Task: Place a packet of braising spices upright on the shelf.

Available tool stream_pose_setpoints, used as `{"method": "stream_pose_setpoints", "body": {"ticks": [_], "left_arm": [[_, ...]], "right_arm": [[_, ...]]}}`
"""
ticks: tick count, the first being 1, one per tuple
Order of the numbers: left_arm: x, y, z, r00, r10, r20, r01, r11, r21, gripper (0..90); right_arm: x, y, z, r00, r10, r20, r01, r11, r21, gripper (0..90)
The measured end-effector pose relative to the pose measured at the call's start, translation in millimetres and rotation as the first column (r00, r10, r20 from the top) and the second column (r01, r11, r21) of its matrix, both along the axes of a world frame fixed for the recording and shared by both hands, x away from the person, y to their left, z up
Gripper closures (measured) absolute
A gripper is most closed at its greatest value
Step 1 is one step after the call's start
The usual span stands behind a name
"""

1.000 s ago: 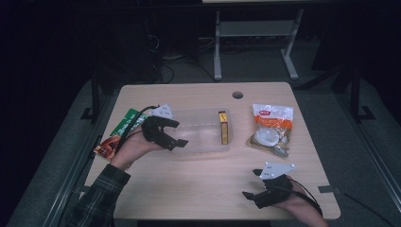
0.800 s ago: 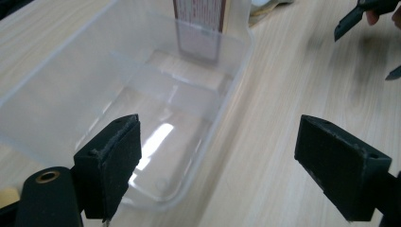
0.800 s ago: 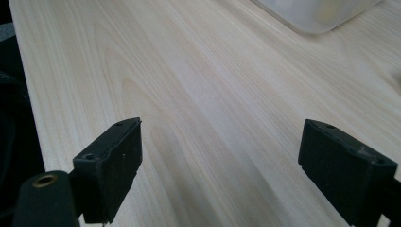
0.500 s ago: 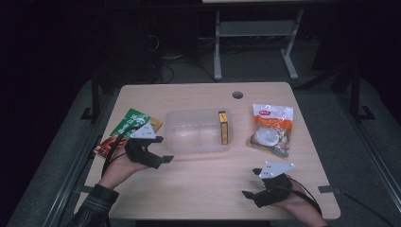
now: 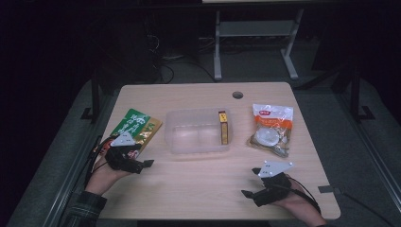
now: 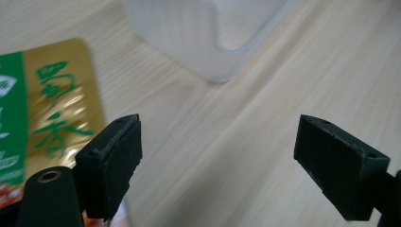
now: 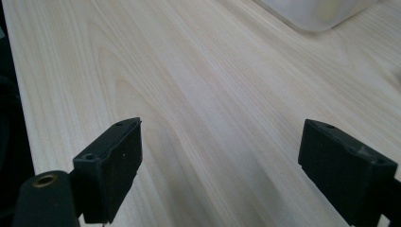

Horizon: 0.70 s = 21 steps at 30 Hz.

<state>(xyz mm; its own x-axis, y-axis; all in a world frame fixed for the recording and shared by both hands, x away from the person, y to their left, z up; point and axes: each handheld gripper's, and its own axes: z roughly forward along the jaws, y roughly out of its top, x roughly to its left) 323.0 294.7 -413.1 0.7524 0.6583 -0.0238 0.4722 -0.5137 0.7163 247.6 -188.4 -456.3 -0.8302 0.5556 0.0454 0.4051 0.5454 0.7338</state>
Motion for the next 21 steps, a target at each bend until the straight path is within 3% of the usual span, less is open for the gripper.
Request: {"method": "stream_pose_setpoints", "body": {"ticks": [6,11,18,21], "left_arm": [[13.3,25.8,1.5,0.9955,0.093,0.019,-0.093,0.9957,-0.001,20.0],[29.5,42.6,1.5,0.9828,0.182,0.032,-0.182,0.9833,-0.001,22.5],[53.6,57.0,-4.7,0.9695,0.241,0.047,-0.243,0.9692,0.043,45.3],[67.5,66.5,-7.1,0.9583,0.283,0.039,-0.285,0.9580,0.036,58.9]], "right_arm": [[-0.2,1.3,0.4,1.0000,0.001,-0.001,-0.001,1.000,0.002,13.9],[0.0,1.9,0.1,1.0000,0.001,-0.002,-0.001,1.000,0.002,13.9],[1.3,2.9,-0.9,1.0000,0.000,-0.004,0.000,1.000,0.001,13.9],[1.6,4.2,-1.7,0.9999,0.002,-0.010,-0.002,1.000,-0.002,13.9]]}}
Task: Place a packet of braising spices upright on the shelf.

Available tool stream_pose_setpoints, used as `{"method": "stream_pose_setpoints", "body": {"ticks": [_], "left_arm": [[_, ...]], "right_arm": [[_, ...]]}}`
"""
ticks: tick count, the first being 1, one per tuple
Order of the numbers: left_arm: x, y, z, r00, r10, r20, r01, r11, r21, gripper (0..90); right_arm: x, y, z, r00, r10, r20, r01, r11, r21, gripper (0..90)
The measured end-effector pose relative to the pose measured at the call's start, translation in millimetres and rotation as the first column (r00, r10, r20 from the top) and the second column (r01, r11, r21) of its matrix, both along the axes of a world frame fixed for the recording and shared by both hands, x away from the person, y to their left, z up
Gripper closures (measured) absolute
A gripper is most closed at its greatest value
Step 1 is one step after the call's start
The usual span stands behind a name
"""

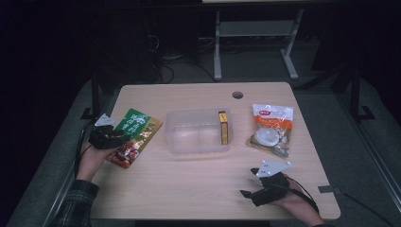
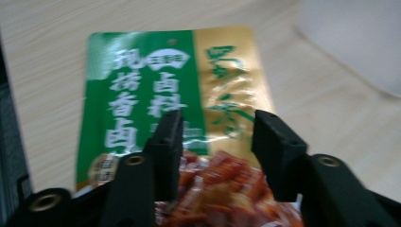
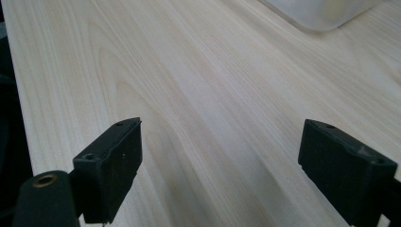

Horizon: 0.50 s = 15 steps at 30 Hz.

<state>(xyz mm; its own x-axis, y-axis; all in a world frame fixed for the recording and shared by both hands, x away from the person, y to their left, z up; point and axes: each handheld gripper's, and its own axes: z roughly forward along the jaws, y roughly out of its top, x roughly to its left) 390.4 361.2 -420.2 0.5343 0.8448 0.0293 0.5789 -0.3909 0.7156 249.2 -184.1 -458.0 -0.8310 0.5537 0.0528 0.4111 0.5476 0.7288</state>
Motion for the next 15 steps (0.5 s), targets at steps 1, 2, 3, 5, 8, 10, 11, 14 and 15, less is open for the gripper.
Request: {"method": "stream_pose_setpoints", "body": {"ticks": [1,2,3,5,8,10,11,14,15], "left_arm": [[5.1,2.8,-0.6,0.9999,0.014,-0.004,-0.014,0.9999,0.006,63.7],[10.3,5.9,-1.3,0.9994,0.033,-0.003,-0.033,0.9993,0.018,66.4],[15.4,8.7,-2.4,0.9989,0.047,-0.006,-0.047,0.9988,0.015,69.9],[24.6,14.3,-4.5,0.9972,0.070,-0.025,-0.069,0.9966,0.045,74.5],[33.2,21.8,-9.1,0.9948,0.101,-0.016,-0.101,0.9948,0.017,81.9],[35.3,26.2,-12.2,0.9940,0.109,-0.014,-0.109,0.9940,0.011,75.5],[35.8,27.6,-13.8,0.9924,0.122,-0.015,-0.121,0.9923,0.023,70.4],[36.4,33.9,-17.4,0.9917,0.124,-0.035,-0.123,0.9919,0.032,58.5],[36.7,35.9,-18.6,0.9916,0.122,-0.044,-0.120,0.9923,0.031,52.8]], "right_arm": [[0.2,0.3,-0.3,1.0000,0.001,0.000,-0.001,1.000,0.000,13.9],[0.4,0.4,-0.5,1.0000,0.001,-0.002,-0.001,1.000,-0.002,13.9],[0.6,0.3,-0.7,1.0000,-0.001,-0.001,0.001,1.000,-0.001,13.9],[0.7,-0.5,-0.7,1.0000,-0.005,-0.002,0.005,1.000,0.000,13.9],[1.4,-2.2,-1.1,0.9999,-0.013,-0.004,0.013,1.000,0.002,13.9],[2.1,-3.2,-1.3,0.9999,-0.014,-0.006,0.014,1.000,0.005,13.9],[2.4,-3.3,-1.4,0.9999,-0.015,-0.005,0.015,1.000,0.004,13.9],[2.4,-3.4,-1.9,0.9998,-0.017,-0.008,0.017,1.000,0.002,13.9],[2.4,-3.3,-2.0,0.9998,-0.016,-0.008,0.016,1.000,0.002,13.9]]}}
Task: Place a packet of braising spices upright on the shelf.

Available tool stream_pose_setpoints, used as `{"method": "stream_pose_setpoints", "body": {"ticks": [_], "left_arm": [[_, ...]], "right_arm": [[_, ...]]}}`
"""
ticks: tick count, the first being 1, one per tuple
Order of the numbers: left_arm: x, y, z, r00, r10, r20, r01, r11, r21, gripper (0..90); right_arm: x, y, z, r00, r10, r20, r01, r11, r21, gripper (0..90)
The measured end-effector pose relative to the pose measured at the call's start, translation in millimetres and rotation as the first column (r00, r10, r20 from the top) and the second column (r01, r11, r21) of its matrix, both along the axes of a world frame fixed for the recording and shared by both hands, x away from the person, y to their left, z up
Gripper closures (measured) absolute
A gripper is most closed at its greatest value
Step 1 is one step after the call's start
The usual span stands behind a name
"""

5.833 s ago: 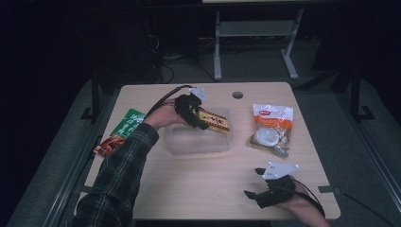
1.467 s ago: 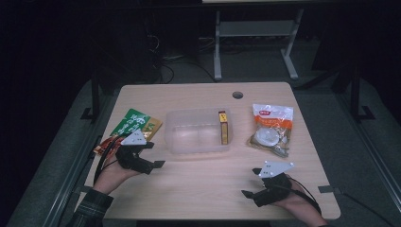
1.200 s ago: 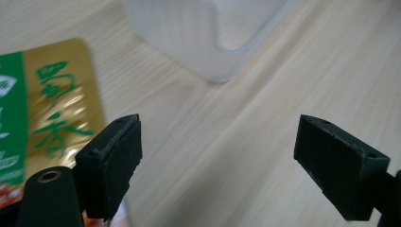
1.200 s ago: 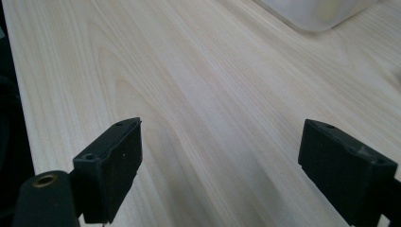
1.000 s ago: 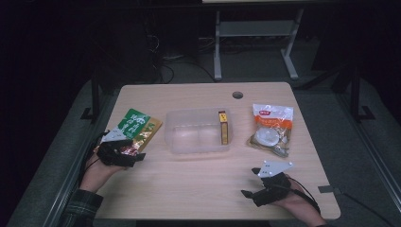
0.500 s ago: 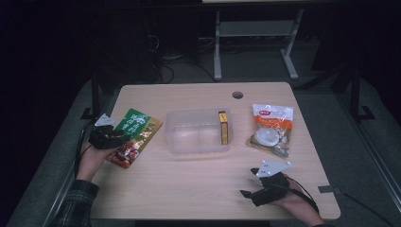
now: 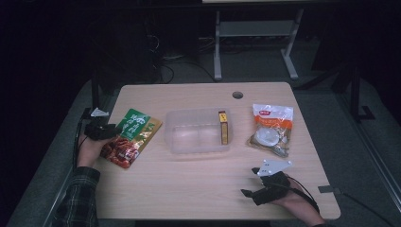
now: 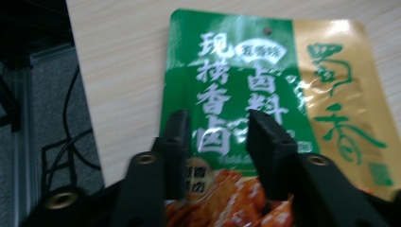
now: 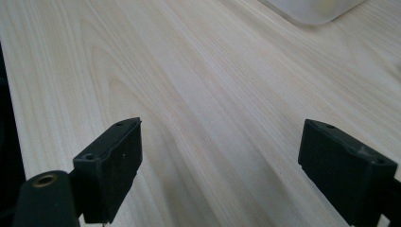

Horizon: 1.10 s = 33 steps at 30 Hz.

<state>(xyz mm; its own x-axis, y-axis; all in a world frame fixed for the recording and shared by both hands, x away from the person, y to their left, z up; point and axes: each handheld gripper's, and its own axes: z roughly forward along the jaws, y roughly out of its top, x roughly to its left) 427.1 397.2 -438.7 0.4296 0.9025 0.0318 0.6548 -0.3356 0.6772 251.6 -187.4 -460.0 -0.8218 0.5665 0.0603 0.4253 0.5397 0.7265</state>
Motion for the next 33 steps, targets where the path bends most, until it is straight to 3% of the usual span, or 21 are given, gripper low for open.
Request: {"method": "stream_pose_setpoints", "body": {"ticks": [7,12,17,24,28,33], "left_arm": [[4.0,8.1,-10.9,0.9989,-0.006,-0.047,0.004,0.9989,-0.048,24.9],[7.1,8.5,-20.5,0.9948,-0.024,-0.099,0.017,0.9973,-0.071,16.9],[4.3,11.5,-24.0,0.9948,-0.044,-0.092,0.036,0.9952,-0.091,14.4],[1.7,9.0,-23.3,0.9932,-0.076,-0.089,0.071,0.9959,-0.056,17.5],[0.4,5.9,-21.5,0.9921,-0.087,-0.090,0.085,0.9959,-0.032,25.9],[-1.4,3.6,-18.7,0.9912,-0.095,-0.092,0.094,0.9955,-0.010,43.0]], "right_arm": [[-0.3,0.6,-0.1,1.0000,-0.001,-0.003,0.001,1.000,-0.001,13.9],[-0.5,0.4,0.0,1.0000,0.001,-0.002,-0.001,1.000,-0.001,13.9],[-0.6,-0.4,0.1,1.0000,-0.001,-0.002,0.001,1.000,-0.002,13.9],[-1.0,0.2,-0.4,1.0000,0.004,-0.005,-0.004,1.000,-0.006,13.9],[-1.2,0.0,-0.5,1.0000,0.002,-0.005,-0.002,1.000,-0.006,13.9],[-1.4,-0.2,-0.3,1.0000,0.002,-0.004,-0.002,1.000,-0.007,13.9]]}}
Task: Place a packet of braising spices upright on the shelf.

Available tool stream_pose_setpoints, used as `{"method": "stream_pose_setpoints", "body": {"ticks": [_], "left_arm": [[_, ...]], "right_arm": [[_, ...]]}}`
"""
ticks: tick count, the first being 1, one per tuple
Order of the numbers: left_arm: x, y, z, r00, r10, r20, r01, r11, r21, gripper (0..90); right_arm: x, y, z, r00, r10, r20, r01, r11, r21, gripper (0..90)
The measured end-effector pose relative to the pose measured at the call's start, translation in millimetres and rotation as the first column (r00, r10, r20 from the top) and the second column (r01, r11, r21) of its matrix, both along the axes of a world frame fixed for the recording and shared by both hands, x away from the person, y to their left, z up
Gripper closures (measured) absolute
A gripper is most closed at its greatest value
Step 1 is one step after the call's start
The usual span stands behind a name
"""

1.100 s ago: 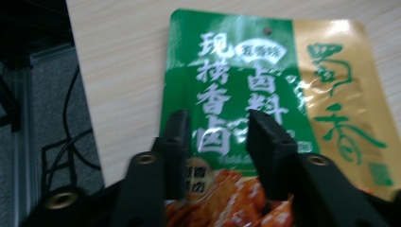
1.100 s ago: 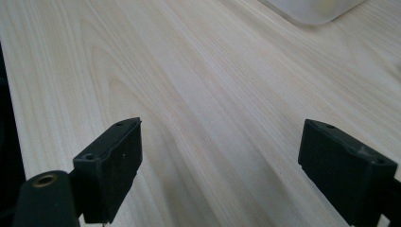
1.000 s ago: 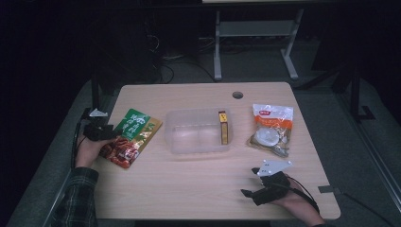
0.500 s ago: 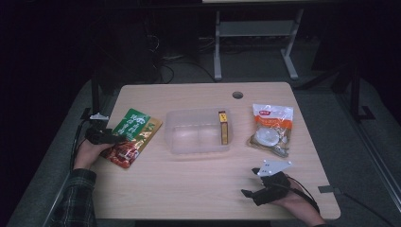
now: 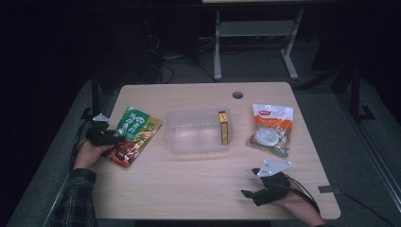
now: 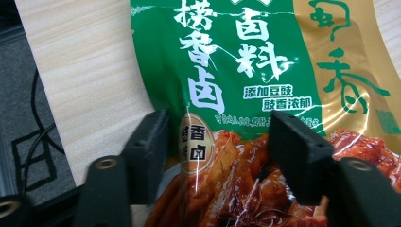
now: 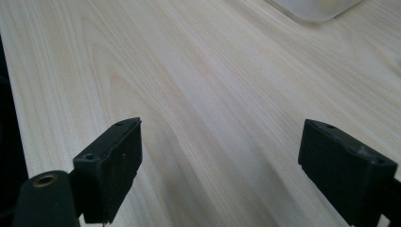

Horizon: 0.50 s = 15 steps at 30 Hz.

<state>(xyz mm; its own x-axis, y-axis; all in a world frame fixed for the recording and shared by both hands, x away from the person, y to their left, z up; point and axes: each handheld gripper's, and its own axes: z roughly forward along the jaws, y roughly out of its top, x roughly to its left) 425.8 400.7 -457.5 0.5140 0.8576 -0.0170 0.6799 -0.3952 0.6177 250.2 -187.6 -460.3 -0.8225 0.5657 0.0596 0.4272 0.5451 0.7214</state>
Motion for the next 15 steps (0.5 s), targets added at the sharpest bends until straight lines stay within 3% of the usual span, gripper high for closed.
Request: {"method": "stream_pose_setpoints", "body": {"ticks": [9,15], "left_arm": [[-1.7,0.4,0.9,0.9998,0.019,0.005,-0.019,0.9997,-0.012,77.0],[-2.3,-0.1,0.7,0.9993,0.035,0.011,-0.035,0.9992,-0.018,85.0]], "right_arm": [[0.0,0.3,-0.1,1.0000,0.001,-0.001,-0.001,1.000,-0.001,13.9],[-0.2,0.6,-0.1,1.0000,0.001,-0.001,-0.001,1.000,0.000,13.9]]}}
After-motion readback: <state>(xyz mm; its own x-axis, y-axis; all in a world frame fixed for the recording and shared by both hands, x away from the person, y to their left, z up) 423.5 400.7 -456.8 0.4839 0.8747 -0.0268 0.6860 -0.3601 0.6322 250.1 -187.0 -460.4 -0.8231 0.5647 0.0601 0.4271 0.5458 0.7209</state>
